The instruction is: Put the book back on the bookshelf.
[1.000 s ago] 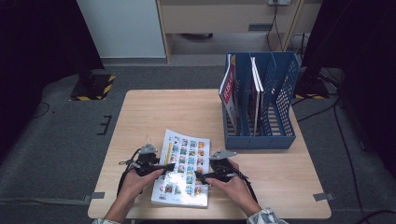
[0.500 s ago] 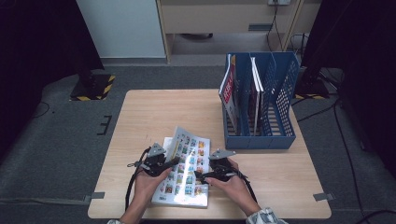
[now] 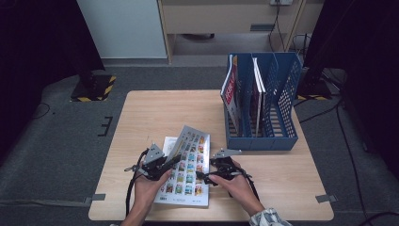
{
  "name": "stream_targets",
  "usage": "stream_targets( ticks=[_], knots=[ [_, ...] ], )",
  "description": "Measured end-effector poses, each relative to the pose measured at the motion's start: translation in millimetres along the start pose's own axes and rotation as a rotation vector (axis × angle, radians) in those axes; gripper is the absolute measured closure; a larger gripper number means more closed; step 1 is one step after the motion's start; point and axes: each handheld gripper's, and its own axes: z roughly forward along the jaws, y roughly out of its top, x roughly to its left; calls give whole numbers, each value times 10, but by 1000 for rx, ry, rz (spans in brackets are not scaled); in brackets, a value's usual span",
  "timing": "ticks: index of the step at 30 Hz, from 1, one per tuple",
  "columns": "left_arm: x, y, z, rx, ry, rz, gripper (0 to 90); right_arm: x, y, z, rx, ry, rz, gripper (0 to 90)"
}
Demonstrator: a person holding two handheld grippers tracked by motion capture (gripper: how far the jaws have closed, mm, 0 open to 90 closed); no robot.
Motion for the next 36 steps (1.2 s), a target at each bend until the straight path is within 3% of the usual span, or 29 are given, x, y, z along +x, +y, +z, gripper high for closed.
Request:
stream_targets(
  ticks=[6,13,18,21,23,25,27,29,31,33,35,36],
  knots=[
    [12,3,-28,-13,-13,-19,855,25,4,49,9,61,14,124],
    [68,-35,13,20,6,-28,842,22,1,57,17,56,29,132],
    [173,-91,57,89,68,-7,756,33,1,59,20,47,21,138],
    [305,-123,30,141,159,25,685,37,1,61,20,43,22,138],
    [417,-148,-35,164,203,32,577,41,1,62,20,39,21,139],
    [532,-166,-92,140,174,58,552,43,1,64,18,33,16,140],
    [587,-204,-158,167,197,30,510,46,1,65,18,31,13,140],
    [663,-258,-158,177,149,28,438,43,1,64,18,33,15,139],
    [696,-314,-192,220,157,16,395,39,1,61,18,37,22,140],
    [722,-342,-207,221,133,-1,330,43,1,62,18,36,22,140],
    [731,-369,-193,236,90,-28,262,43,1,63,17,34,21,143],
    [728,-377,-178,250,70,-31,272,43,1,64,17,32,20,145]
  ],
)
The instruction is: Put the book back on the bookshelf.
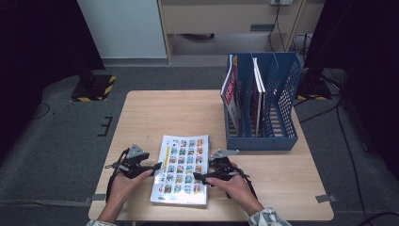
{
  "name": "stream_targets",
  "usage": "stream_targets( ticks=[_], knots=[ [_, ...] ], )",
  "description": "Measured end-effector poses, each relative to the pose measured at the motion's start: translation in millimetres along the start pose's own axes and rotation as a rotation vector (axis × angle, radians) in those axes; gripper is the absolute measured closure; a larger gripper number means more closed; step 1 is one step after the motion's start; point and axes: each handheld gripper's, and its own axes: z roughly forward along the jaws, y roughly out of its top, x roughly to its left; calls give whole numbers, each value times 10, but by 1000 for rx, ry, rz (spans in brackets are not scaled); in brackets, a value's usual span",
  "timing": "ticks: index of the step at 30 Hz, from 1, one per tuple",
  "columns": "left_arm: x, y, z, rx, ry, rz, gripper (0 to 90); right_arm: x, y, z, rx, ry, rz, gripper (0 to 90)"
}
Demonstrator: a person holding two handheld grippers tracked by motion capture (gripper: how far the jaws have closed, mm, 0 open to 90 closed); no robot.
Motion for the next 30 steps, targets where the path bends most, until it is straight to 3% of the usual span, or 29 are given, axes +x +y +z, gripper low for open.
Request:
stream_targets(
  ticks=[2,4,10,16,20,23,30],
  knots=[
    [-21,-3,31,26,-23,9,272,6,2,4,-1,-7,-2,145],
    [-37,-5,66,42,-11,28,266,11,2,5,2,-12,-9,145],
    [-3,-31,97,40,-56,-19,270,3,19,16,5,-19,-16,168],
    [-21,-28,164,43,-122,-31,295,-13,53,52,3,-18,-10,158],
    [-37,-23,163,48,-114,-30,299,-36,93,66,17,-13,-4,149],
    [-35,-28,166,47,-117,-42,302,-54,121,66,18,7,55,149],
    [-34,-43,170,41,-120,-53,302,-76,199,122,28,-5,48,206]
  ],
)
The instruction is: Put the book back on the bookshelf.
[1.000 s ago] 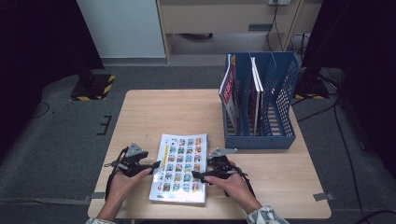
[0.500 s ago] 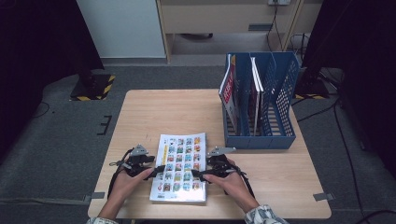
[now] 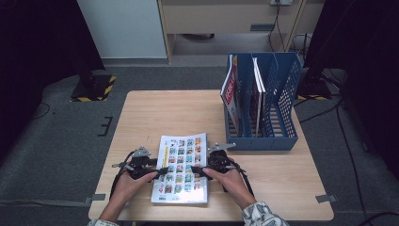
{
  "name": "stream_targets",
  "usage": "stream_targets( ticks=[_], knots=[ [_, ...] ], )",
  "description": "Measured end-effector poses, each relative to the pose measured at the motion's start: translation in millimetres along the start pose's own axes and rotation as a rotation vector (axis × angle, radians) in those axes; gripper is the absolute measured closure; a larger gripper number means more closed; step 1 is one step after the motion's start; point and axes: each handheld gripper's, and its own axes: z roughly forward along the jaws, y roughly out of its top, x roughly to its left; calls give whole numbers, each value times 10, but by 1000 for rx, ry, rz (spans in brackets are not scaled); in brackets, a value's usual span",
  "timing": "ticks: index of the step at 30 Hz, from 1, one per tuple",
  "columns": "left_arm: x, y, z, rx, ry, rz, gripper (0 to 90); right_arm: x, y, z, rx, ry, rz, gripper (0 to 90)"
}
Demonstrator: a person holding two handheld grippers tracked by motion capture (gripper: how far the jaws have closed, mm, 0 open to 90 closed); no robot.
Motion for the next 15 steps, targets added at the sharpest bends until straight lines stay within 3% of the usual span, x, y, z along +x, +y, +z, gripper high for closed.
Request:
stream_targets(
  ticks=[9,15],
  knots=[
    [11,-17,4,-8,-8,-17,300,2,199,-31,-14,-4,6,247],
    [5,-21,1,-8,-4,-24,298,61,330,28,4,-1,-1,261]
  ],
)
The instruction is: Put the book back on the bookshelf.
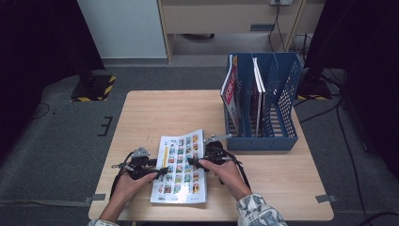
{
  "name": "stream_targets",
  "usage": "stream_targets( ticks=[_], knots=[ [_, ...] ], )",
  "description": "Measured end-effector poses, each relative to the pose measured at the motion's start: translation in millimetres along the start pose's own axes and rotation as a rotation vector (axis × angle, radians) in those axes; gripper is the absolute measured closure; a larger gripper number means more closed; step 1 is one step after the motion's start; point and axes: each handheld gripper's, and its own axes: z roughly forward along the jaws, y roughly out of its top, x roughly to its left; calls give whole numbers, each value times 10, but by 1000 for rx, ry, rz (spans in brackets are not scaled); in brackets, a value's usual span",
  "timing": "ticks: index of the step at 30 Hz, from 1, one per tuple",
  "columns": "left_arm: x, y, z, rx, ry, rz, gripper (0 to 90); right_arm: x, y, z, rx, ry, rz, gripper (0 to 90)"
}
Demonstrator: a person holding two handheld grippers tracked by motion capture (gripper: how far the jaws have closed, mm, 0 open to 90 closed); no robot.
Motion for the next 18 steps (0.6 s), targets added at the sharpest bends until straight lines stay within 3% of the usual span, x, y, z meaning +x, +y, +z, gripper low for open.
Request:
stream_targets(
  ticks=[9,17,18],
  knots=[
    [-3,-3,4,-5,4,3,289,138,197,135,32,-25,-20,264],
    [-13,-7,12,-12,8,-1,281,171,222,220,41,-60,-41,269],
    [4,0,25,-29,4,22,281,173,221,232,45,-69,-48,285]
  ],
)
